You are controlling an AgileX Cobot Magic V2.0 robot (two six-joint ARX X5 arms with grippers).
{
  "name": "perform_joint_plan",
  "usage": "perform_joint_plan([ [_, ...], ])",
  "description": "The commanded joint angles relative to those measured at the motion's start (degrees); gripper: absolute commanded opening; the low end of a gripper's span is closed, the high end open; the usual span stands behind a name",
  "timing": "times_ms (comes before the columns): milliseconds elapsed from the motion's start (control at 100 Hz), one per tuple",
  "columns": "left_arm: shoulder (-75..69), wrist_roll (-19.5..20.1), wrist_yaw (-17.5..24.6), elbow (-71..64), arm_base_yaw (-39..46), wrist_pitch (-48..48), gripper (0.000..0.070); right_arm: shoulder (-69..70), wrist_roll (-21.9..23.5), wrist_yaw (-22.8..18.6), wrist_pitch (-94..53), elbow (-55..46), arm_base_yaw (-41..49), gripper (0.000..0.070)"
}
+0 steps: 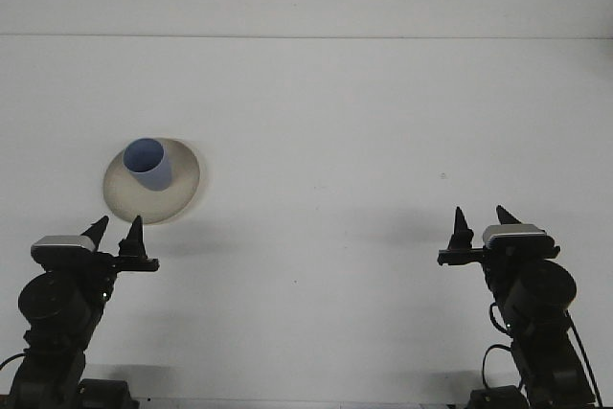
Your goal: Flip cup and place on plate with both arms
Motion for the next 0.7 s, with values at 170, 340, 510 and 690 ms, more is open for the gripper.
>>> perform_joint_plan([
  [170,0.13,-0.20,0.09,0.50,-0.04,0.42,0.0009,0.33,-0.66,0.17,0.59,-0.07,0.11,0.0001],
  [340,0.13,-0.15,0.09,0.50,-0.04,0.33,0.0010,0.33,-0.66,0.17,0.63,-0.07,0.11,0.0001],
  [510,0.13,-0.13,0.09,0.50,-0.04,0.42,0.0010,0.33,-0.66,0.17,0.63,-0.07,0.11,0.0001],
  [690,0.13,-0.13,0.09,0.50,-0.04,0.48,0.0010,0.33,-0.66,0.17,0.63,-0.07,0.11,0.0001],
])
